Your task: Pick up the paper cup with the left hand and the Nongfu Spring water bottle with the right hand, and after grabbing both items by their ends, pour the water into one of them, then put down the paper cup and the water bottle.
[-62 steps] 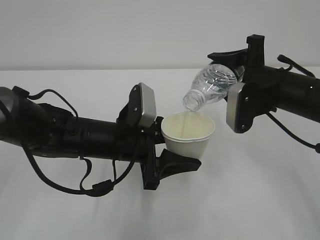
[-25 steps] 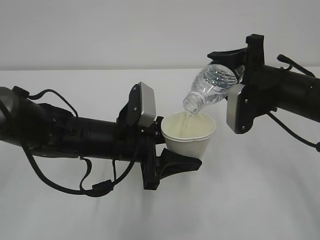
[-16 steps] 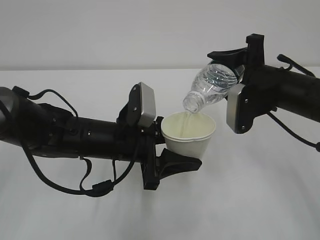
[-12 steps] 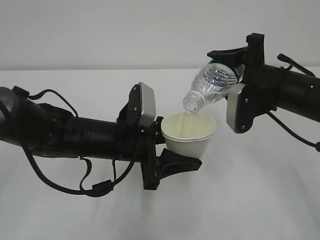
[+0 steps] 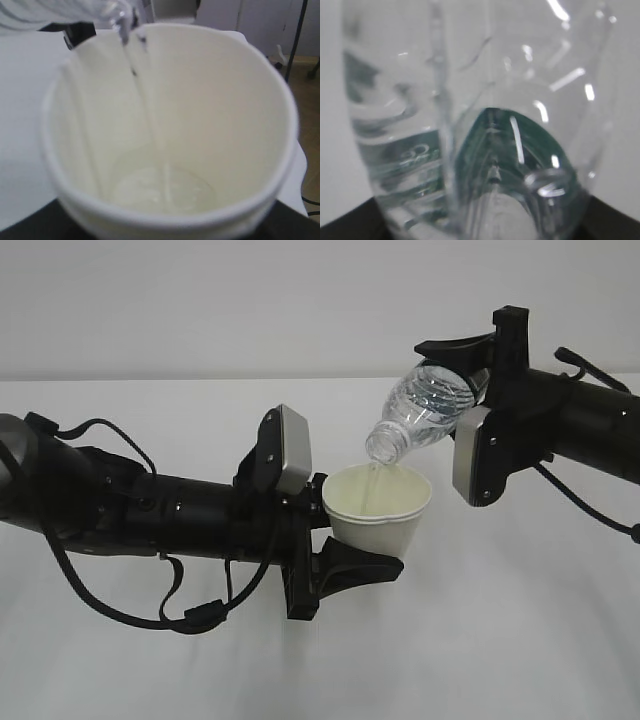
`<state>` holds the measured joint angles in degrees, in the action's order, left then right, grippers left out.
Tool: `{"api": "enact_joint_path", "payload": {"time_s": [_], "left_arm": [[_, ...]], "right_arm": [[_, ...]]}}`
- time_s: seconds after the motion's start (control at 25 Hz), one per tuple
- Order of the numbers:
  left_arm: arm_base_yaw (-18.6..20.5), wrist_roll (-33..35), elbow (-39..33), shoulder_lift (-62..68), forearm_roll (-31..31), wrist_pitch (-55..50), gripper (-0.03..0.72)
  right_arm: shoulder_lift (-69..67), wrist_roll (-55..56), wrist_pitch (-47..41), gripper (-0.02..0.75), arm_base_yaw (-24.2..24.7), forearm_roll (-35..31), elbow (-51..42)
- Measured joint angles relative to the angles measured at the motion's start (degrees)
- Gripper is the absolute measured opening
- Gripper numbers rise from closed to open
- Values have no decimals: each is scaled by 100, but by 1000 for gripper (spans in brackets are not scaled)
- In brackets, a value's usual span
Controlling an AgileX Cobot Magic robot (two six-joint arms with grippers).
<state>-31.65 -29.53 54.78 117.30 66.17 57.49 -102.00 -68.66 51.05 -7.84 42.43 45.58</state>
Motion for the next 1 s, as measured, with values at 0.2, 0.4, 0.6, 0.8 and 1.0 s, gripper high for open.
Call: {"api": "enact_joint_path", "payload": {"time_s": [0.2, 0.4, 0.6, 0.8, 1.0], "left_arm": [[0, 0, 0, 0, 0, 0, 431], [0, 0, 0, 0, 0, 0, 431], [0, 0, 0, 0, 0, 0, 430], [0, 0, 0, 0, 0, 0, 430], [0, 0, 0, 0, 0, 0, 430]], "right_arm": [[0, 0, 0, 447, 0, 0, 0], [0, 0, 0, 447, 0, 0, 0], [0, 0, 0, 447, 0, 0, 0], [0, 0, 37, 447, 0, 0, 0], [0, 0, 40, 447, 0, 0, 0]]}}
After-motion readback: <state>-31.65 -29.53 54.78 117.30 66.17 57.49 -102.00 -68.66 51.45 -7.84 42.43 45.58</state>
